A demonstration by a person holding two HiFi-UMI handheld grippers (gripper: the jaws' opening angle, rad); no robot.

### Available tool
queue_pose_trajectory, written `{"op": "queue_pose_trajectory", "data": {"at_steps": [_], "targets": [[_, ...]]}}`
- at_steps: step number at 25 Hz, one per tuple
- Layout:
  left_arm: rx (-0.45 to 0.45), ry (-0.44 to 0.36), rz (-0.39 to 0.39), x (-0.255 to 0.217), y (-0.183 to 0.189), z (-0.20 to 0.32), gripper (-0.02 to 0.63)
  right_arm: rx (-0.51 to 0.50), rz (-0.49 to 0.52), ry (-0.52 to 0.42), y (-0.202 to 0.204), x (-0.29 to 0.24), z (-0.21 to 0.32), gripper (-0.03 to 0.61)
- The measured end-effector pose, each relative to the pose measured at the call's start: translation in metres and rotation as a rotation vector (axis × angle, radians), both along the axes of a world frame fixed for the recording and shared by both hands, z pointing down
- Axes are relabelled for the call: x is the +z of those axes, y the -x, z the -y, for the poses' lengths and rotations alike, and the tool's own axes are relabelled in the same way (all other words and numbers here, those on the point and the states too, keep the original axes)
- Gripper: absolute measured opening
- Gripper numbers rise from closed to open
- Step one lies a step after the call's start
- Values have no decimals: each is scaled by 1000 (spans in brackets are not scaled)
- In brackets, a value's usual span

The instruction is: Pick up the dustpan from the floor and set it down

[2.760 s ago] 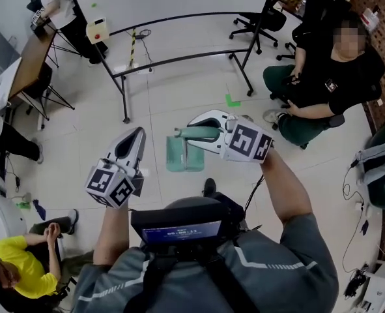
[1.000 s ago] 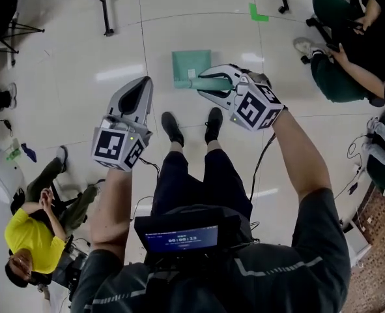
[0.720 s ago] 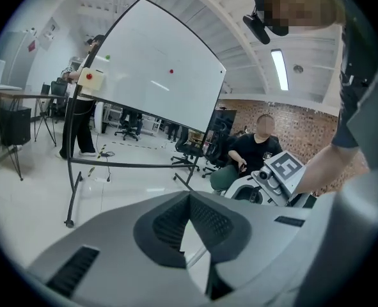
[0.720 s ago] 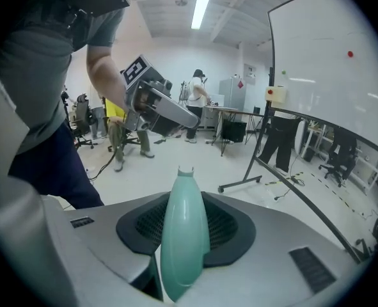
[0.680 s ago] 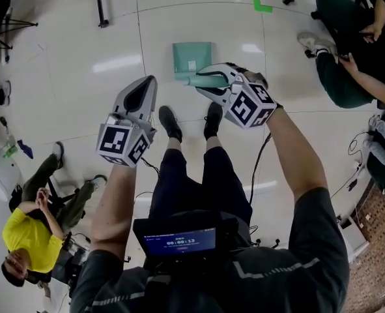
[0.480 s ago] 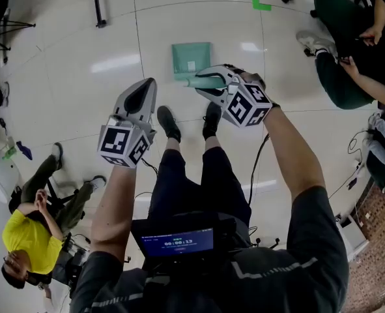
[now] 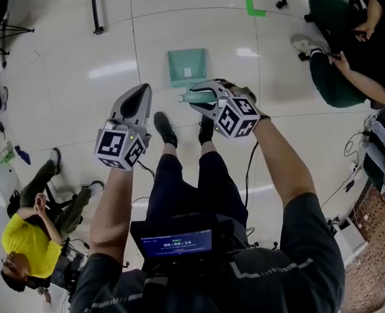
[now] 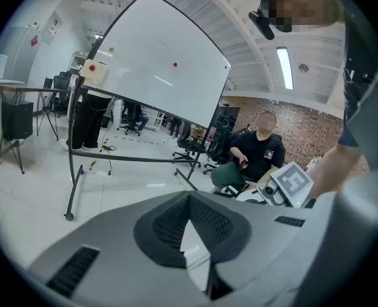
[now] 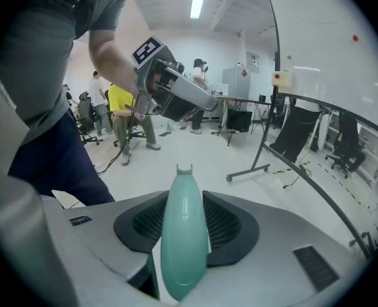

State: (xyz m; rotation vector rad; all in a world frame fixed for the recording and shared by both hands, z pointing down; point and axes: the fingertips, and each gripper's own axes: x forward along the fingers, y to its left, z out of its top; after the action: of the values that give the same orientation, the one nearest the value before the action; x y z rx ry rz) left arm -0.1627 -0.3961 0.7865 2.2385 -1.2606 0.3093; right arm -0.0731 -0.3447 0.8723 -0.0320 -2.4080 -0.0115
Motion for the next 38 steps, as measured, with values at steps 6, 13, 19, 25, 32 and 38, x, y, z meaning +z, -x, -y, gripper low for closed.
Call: {"op": "queue_pose_trajectory", "data": {"at_steps": [6, 13, 19, 25, 32, 38], "targets": [[23, 2, 10, 1, -6, 3, 29, -27, -22, 52, -5, 9, -14, 222], [25, 5, 9, 7, -11, -1, 29, -40, -17, 107, -10, 18, -33, 222], [42, -9, 11, -9, -15, -9, 29, -20, -7, 105, -9, 2, -40, 222], [93, -84, -16, -99, -21, -21, 29, 42, 47, 55, -7, -102, -37, 222], [88, -209, -19, -297, -27, -59, 29, 290, 314, 27, -19, -346, -33, 221], [30, -365, 4, -463, -25, -85, 29, 379, 489, -102, -37, -534, -40, 144]]}}
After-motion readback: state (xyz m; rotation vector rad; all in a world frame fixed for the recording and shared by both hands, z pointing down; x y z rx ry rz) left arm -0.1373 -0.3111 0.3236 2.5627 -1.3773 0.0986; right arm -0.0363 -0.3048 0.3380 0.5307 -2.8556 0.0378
